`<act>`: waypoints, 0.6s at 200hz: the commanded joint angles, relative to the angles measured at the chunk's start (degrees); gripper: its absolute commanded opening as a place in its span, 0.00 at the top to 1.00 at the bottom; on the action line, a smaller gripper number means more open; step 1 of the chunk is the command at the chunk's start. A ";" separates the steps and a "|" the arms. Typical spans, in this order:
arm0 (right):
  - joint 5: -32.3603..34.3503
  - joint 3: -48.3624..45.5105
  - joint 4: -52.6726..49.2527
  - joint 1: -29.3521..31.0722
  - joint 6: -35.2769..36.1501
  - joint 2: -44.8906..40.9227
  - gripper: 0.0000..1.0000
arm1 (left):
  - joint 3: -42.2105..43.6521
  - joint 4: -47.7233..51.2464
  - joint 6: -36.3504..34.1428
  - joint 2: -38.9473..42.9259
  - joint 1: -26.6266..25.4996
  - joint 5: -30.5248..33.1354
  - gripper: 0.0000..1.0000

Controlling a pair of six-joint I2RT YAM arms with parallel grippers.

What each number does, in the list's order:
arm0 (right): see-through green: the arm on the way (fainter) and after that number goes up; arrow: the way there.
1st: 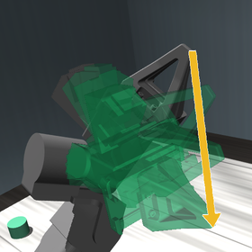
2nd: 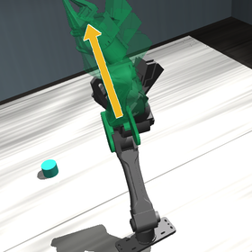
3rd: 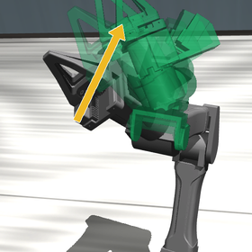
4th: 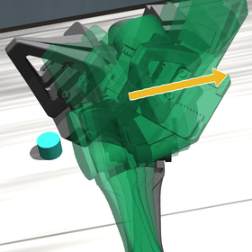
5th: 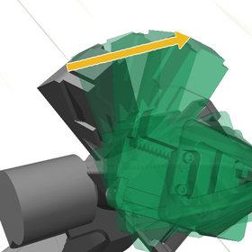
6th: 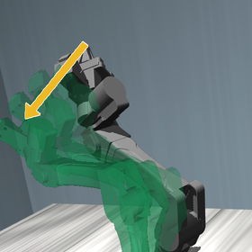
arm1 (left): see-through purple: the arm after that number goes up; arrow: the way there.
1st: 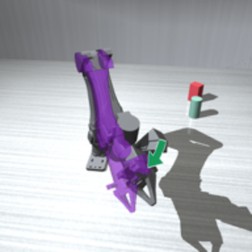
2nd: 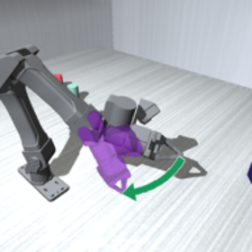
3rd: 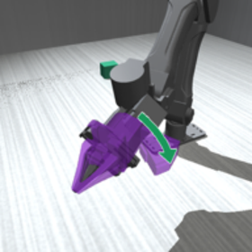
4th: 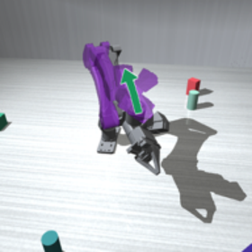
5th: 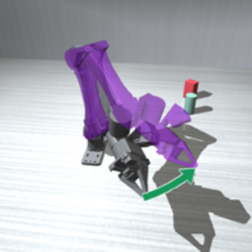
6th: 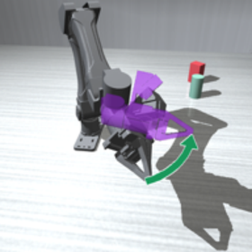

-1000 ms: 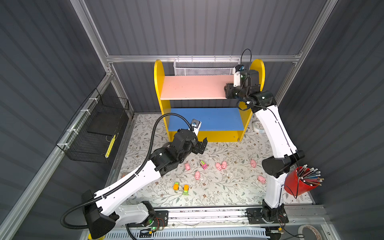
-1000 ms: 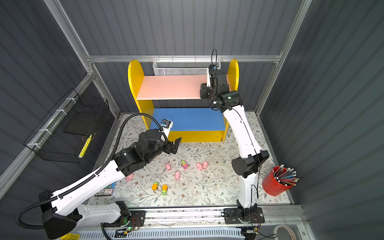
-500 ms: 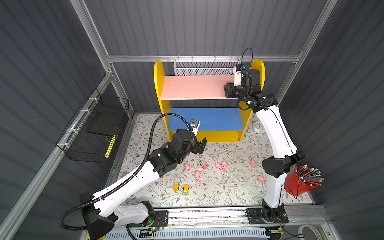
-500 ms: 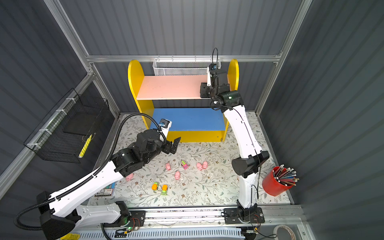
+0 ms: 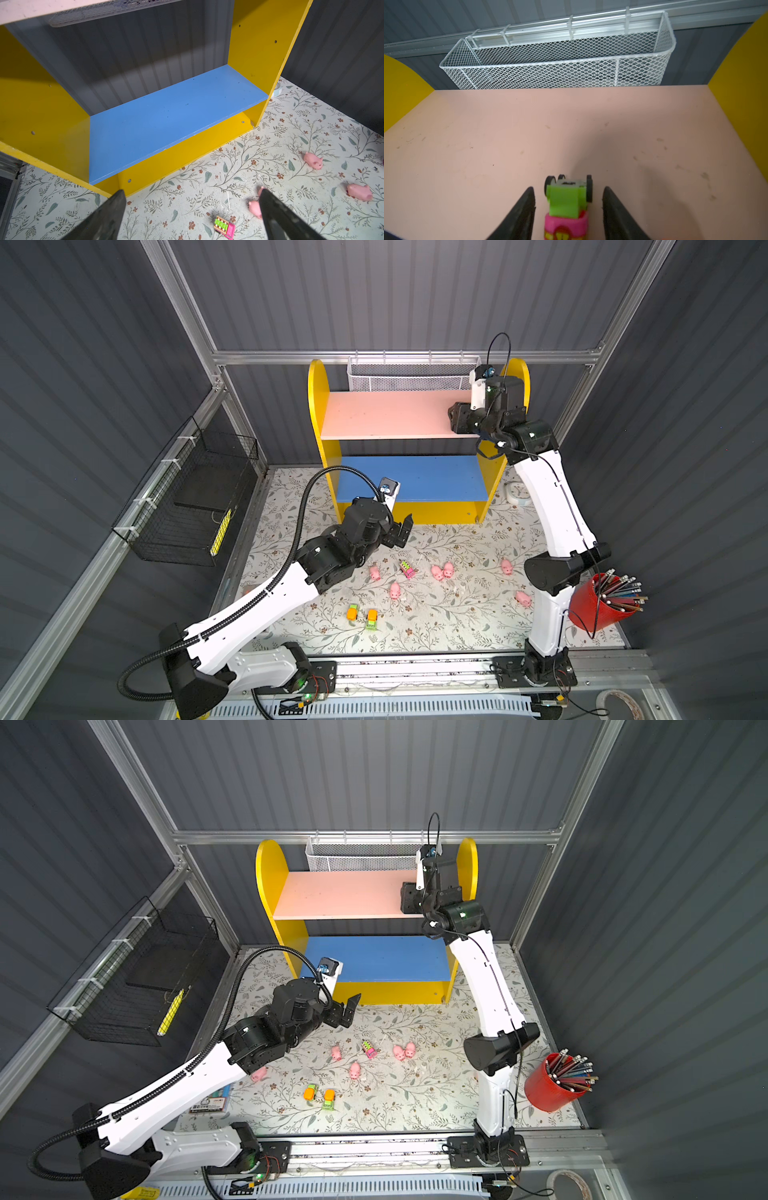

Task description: Place and organize the plastic toys onto the shelf

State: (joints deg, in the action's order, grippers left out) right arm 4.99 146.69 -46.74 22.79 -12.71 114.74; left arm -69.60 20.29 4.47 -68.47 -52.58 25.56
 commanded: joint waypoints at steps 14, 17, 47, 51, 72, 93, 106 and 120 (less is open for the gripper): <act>-1.31 1.29 -0.02 -0.30 -0.96 -0.09 0.46 | 0.85 -0.45 -0.78 1.36 -0.28 1.01 0.00; -1.35 1.31 -0.22 -0.29 -1.00 0.00 0.46 | 0.94 -0.43 -0.78 1.36 -0.26 1.06 0.00; -1.83 -0.52 -0.66 -0.24 -1.43 -0.29 0.46 | 1.05 -0.46 -0.86 1.01 -0.25 1.11 0.00; -1.78 -0.96 -0.57 -0.15 -1.45 -0.46 0.46 | 0.98 -0.43 -0.87 1.05 -0.25 1.13 0.00; -1.73 -1.94 -0.36 0.05 -1.44 -0.66 0.46 | 1.05 -0.51 -0.78 1.12 -0.32 1.07 0.00; -1.30 -2.03 -0.77 0.16 -1.36 -0.57 0.46 | 1.18 -0.44 -0.53 1.15 -0.32 1.07 0.00; -1.13 -2.18 -0.98 0.35 -1.35 -0.58 0.46 | 1.17 -0.43 -0.43 1.21 -0.27 1.05 0.00; -0.82 -2.29 -1.23 0.49 -1.09 -0.70 0.46 | 1.15 -0.53 -0.34 1.16 -0.27 1.05 0.00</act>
State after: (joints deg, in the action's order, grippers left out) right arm 3.90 144.97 -47.24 22.90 -13.54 114.72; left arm -68.71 20.12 4.47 -68.12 -52.58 25.98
